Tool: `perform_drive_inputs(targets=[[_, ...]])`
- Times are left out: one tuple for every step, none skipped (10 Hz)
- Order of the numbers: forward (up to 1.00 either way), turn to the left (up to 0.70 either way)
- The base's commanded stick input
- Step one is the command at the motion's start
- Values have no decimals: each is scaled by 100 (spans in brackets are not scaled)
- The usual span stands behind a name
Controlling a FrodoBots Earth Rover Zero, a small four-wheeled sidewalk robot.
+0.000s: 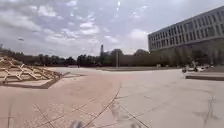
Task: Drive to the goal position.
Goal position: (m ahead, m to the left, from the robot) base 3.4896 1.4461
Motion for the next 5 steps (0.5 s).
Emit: perform_drive_inputs(targets=[[70, -9], [70, -9], [70, -9], [70, -9], [70, 2]])
